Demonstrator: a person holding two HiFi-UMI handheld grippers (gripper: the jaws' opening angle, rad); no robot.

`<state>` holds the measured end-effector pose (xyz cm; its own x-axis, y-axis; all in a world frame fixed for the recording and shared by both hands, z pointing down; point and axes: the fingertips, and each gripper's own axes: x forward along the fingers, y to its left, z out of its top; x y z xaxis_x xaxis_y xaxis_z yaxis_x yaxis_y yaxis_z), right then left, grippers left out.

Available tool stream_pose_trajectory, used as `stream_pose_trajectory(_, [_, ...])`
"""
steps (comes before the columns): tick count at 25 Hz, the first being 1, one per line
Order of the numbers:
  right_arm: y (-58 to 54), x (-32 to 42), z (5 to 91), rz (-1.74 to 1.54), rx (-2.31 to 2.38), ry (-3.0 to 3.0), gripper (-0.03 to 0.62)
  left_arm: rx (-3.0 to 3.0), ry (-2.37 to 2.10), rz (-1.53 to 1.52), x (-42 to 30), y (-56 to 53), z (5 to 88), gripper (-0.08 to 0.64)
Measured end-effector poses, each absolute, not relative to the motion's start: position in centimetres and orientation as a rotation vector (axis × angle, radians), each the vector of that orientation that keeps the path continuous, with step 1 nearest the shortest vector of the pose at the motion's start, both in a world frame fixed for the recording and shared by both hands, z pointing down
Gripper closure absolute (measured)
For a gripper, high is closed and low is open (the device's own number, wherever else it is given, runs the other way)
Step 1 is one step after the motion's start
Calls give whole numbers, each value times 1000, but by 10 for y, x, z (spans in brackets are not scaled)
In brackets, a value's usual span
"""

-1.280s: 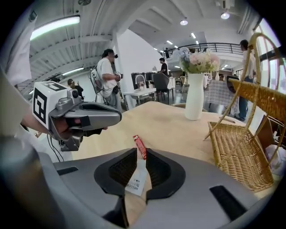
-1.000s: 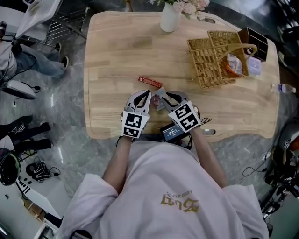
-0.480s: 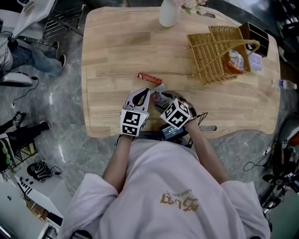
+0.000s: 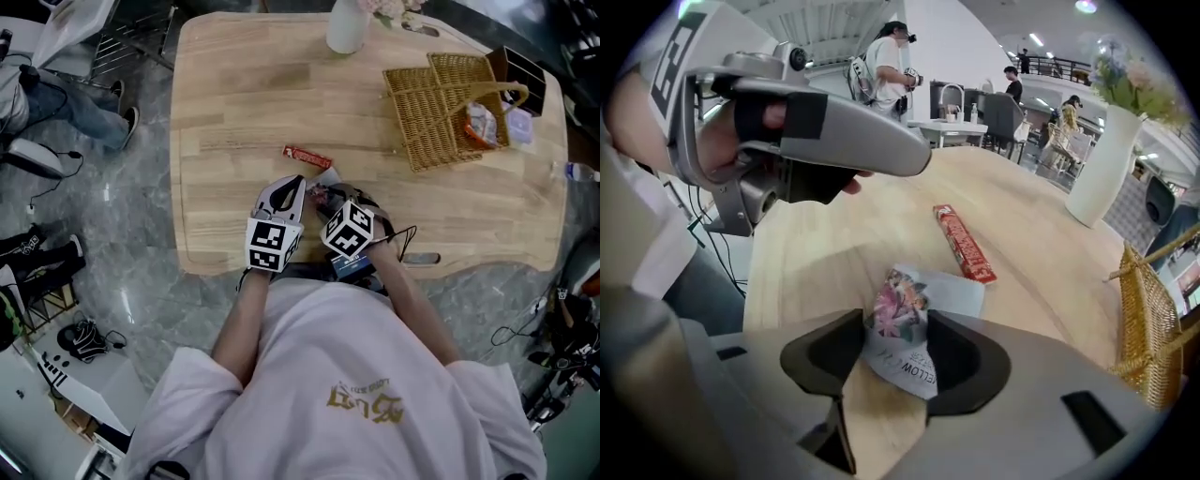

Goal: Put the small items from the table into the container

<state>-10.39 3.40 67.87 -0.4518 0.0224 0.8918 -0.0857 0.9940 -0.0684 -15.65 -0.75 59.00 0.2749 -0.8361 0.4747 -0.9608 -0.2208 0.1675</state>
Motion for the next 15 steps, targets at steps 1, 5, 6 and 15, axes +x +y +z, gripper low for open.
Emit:
stream_pose_trajectory(1, [32, -103, 678, 129, 49, -2038, 392, 2125, -1620, 397, -157, -8, 590, 560])
stream_pose_trajectory(5, [26, -104, 675, 123, 50, -2046, 483, 2126, -1626, 399, -157, -10, 588, 560])
stream_pose_trajectory(6, [25, -104, 672, 123, 55, -2053, 504, 2128, -1628, 401, -158, -10, 587, 560])
stream_pose_trajectory(15, [10, -102, 639, 190, 155, -2137, 517, 2119, -1665, 370, -162, -13, 575, 560])
